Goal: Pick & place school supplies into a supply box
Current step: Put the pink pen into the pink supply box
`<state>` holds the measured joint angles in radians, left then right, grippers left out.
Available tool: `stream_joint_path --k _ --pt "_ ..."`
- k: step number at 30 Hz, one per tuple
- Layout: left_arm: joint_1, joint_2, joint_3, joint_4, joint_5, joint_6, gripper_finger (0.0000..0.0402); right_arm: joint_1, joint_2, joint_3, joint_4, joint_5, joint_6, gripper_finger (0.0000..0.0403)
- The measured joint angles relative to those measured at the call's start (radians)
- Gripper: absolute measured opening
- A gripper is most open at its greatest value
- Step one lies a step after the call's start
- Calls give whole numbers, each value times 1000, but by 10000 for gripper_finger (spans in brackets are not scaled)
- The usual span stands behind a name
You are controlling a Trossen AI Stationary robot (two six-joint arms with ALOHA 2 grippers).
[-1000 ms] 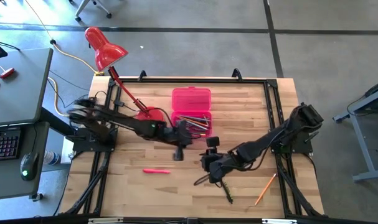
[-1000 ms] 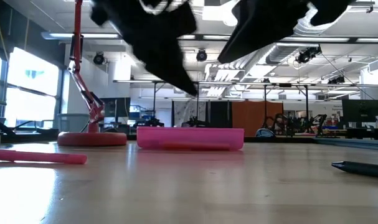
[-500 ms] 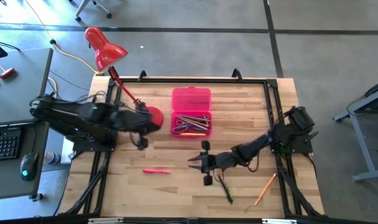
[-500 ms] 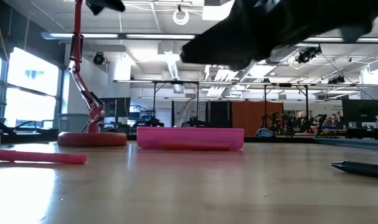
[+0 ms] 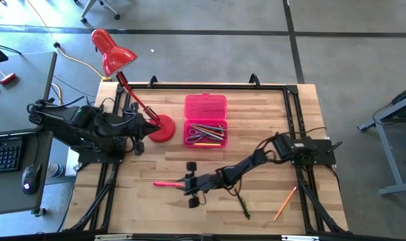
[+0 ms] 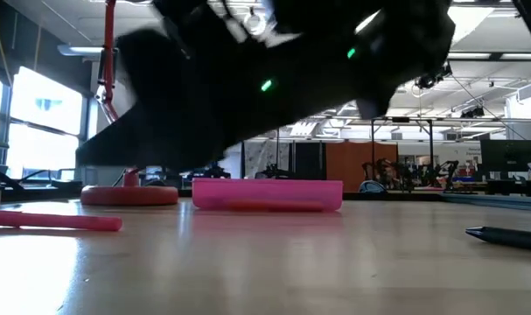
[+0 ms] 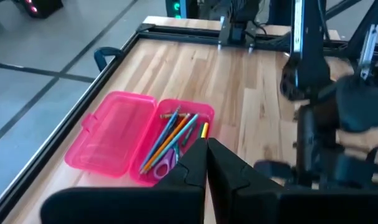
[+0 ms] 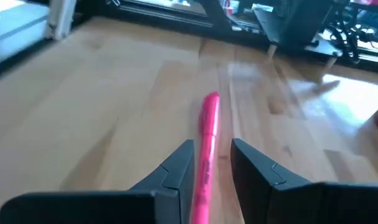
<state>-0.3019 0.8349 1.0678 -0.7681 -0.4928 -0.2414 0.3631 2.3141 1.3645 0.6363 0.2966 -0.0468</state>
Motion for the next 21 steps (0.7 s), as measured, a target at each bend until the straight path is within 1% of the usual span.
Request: stream_joint_path --k 2,4,9,13,15,17,18,21 --pt "0 0 0 0 0 0 41 -6 58 45 0 30 -7 83" --pt "0 1 0 -1 2 0 40 -16 107 82 9 25 -4 83" --pt "0 15 0 -5 7 0 42 -39 172 125 26 -76 91 83" --pt "0 13 0 -6 10 0 40 -42 185 122 10 -17 97 73" --pt "0 14 0 -9 10 0 40 -43 183 123 -8 -2 95 50" --pt "0 14 0 -9 10 0 42 -45 179 122 -13 -25 84 19" --pt "0 13 0 -9 10 0 42 -45 170 120 -18 -38 73 13" --pt "0 14 0 -9 12 0 41 -43 138 118 -45 -52 57 22"
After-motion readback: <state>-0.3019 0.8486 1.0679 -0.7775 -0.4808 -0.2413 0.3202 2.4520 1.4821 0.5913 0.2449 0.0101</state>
